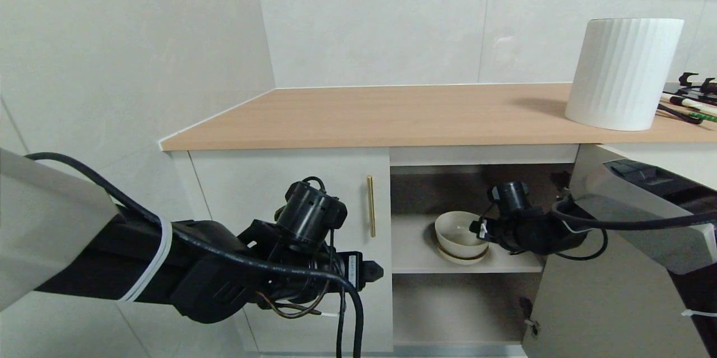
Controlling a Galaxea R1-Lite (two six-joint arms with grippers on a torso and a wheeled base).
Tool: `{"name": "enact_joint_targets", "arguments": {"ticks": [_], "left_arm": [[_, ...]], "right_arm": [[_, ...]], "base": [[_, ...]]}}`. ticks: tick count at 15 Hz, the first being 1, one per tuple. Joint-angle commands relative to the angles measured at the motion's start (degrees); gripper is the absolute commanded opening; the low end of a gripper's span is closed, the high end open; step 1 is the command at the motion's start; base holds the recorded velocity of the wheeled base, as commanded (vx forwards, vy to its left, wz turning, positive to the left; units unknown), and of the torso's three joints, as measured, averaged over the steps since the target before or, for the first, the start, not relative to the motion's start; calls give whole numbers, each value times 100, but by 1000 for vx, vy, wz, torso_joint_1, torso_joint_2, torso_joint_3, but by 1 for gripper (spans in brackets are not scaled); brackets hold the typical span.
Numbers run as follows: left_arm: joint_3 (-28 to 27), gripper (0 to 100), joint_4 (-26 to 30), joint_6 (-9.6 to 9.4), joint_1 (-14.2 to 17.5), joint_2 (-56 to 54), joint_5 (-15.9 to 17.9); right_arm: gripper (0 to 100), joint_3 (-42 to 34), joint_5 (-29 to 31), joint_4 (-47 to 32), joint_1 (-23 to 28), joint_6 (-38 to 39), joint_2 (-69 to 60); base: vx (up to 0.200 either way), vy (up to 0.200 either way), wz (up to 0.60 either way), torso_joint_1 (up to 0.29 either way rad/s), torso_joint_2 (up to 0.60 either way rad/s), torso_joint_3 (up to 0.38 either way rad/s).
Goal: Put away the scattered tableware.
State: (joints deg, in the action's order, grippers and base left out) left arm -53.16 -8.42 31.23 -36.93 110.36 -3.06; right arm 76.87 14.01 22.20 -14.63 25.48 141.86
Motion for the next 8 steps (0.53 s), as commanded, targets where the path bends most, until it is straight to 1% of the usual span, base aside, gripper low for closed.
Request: {"name": "enact_joint_targets", "arguments": {"ticks": [1,3,4,6,7,8], "left_arm": [[-1,100,-1,6,19,-23,-2],[8,100,-1,6,27,-94,-2],[34,100,-1,6,115,-340,7],[87,100,34,-21,238,-709,7],[245,100,51,-56,291,-1052,25],[324,100,51,-73,300,-1210,34]], "right_arm": [[100,-32,-3,-5,-5,10,-62],[100,-111,-12,-49,-14,19,-220],[100,-375,-56,-128,-58,27,-616],[100,-779,-381,-576,-181,27,-1293],[100,-1052,-742,-919,-251,10,-1820],[100,-1192,-900,-1069,-304,1,-2066]], "base": [[0,0,0,0,0,0],[0,0,0,0,0,0],[0,0,0,0,0,0],[0,0,0,0,0,0],[0,0,0,0,0,0],[0,0,0,0,0,0]]}}
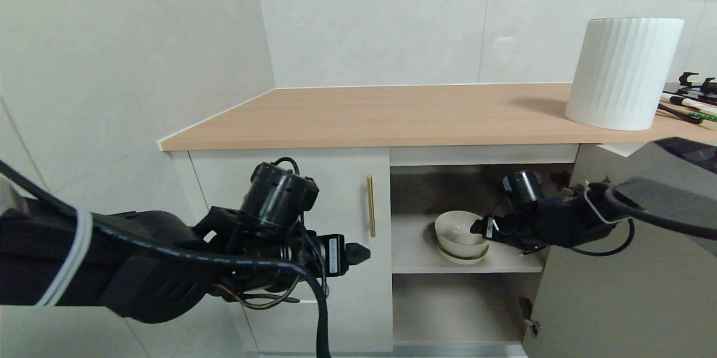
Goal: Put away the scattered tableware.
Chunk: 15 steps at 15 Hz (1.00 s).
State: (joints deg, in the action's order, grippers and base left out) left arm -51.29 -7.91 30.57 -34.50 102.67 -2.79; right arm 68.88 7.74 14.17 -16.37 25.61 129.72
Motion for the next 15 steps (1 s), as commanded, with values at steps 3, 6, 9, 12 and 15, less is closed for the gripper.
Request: {"name": "enact_joint_targets", "arguments": {"ticks": [3,6,9,12,15], "left_arm": [[365,100,659,-421,145,-1425,-20],[453,100,949,-412,145,-1970,-28],[690,100,976,-394,321,-2506,-116],[910,100,1134,-394,339,-2910,-81],[954,100,1125,-394,339,-2919,-99]], "right_arm": [[100,-1280,-633,-1381,-604,-364,-2768],[100,-1623,-704,-2023,-991,-382,-3814],[100,-1781,-695,-2761,-1228,-364,-4508],[100,-2370,-660,-2788,-1307,-364,-4983],[100,-2458,-669,-2770,-1316,-373,-5115]], "base": [[0,0,0,0,0,0],[0,0,0,0,0,0],[0,0,0,0,0,0],[0,0,0,0,0,0],[0,0,0,0,0,0]]}}
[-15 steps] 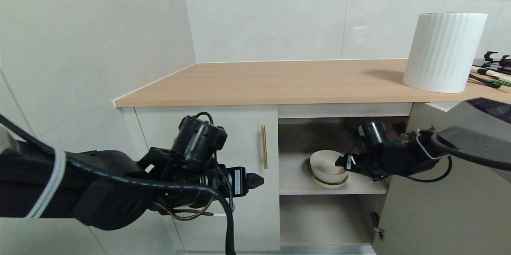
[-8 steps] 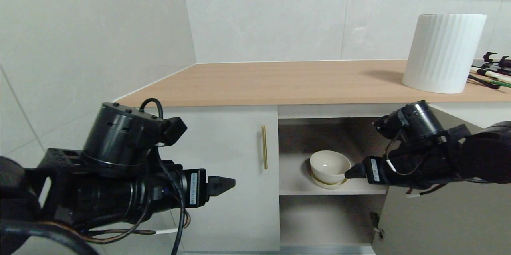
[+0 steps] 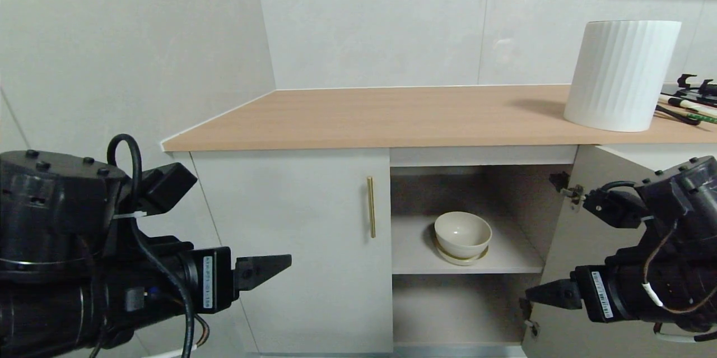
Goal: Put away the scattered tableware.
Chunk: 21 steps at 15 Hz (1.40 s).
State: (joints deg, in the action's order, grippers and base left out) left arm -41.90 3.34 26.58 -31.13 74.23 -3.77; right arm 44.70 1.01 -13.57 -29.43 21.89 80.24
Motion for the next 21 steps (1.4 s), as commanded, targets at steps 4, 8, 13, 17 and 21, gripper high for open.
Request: {"name": "enact_joint_targets", "arguments": {"ticks": [4,8,13,17,21], "left_arm": [[138,100,-9,14,-24,-49,25],[138,100,0,6,-33,-66,25],[147,100,0,6,-33,-49,25],[156,100,0,6,-59,-49,25],[156,100,0,-3,-59,-31,25]], "right_arm": [[100,-58,4,3,-63,-1,-140],[100,-58,31,-5,-89,-10,-140],[100,-67,31,-23,-89,-10,-131],[100,-67,39,-23,-89,-10,-131],[100,-76,39,-32,-89,-10,-237]], "base": [[-150,0,0,2,1,-1],[-200,0,0,0,1,1],[-200,0,0,1,0,1],[-150,0,0,3,4,2],[0,0,0,0,0,0]]}}
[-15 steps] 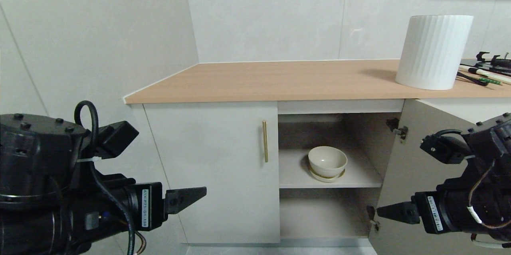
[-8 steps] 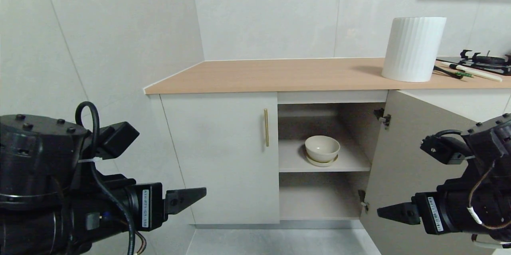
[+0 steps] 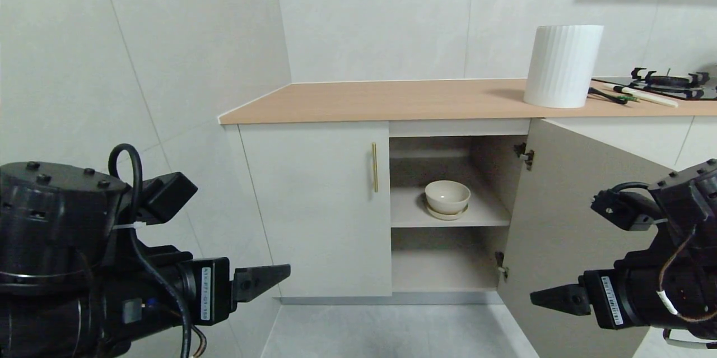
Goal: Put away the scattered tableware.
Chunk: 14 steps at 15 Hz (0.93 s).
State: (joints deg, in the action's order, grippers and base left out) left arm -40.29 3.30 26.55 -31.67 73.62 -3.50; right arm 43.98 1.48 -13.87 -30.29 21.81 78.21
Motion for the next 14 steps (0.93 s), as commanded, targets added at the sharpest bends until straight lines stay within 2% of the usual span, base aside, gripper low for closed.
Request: {"name": "enact_joint_targets", "arguments": {"ticks": [1,7,14], "left_arm": [[4,100,4,-1,3,30,-2],[-5,100,-14,-18,-6,30,-19],[-5,100,-14,-27,-6,21,-19]], "right_arm": [[100,-4,-7,-1,-12,-1,-34],[100,-153,55,34,-29,-1,-131],[100,-144,63,-10,-3,-1,-113]], "base": [[0,0,0,0,0,0],[0,0,0,0,0,0],[0,-200,0,2,0,2]]}}
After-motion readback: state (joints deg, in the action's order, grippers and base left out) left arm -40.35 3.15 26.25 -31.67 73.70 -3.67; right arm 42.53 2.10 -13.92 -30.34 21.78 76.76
